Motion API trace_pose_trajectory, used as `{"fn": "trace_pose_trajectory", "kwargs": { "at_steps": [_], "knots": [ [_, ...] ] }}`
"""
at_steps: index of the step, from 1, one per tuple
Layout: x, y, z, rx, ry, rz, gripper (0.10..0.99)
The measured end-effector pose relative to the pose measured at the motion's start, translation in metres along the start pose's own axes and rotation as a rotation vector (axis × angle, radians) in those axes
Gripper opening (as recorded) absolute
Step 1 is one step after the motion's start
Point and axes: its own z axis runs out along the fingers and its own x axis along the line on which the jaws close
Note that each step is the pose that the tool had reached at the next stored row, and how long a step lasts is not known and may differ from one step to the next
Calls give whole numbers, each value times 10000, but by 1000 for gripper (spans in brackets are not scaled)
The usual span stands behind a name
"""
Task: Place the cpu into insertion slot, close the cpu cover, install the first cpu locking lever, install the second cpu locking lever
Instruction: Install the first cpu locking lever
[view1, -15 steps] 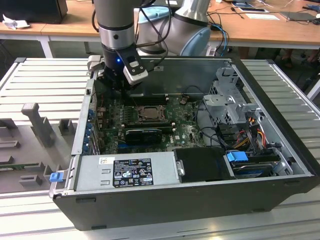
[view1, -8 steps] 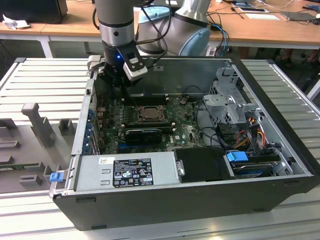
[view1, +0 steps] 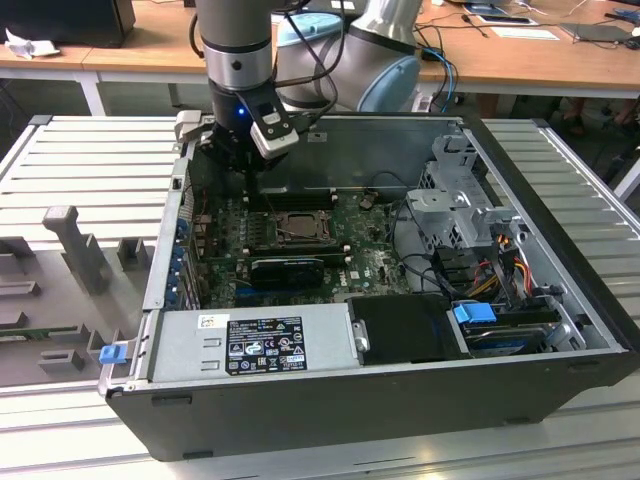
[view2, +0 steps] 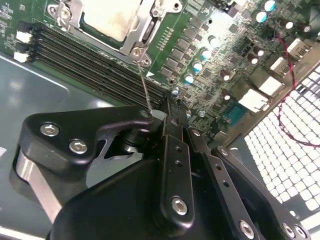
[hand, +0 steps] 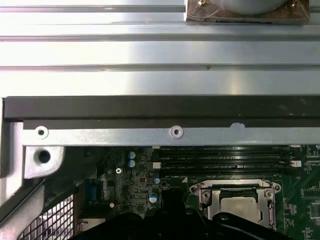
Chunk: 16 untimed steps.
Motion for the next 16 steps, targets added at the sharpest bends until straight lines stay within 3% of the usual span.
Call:
{"fn": "trace_pose_trajectory", "kwargs": {
  "at_steps": [16],
  "knots": [
    [-118,6,47,0,0,0,106]
  ]
}}
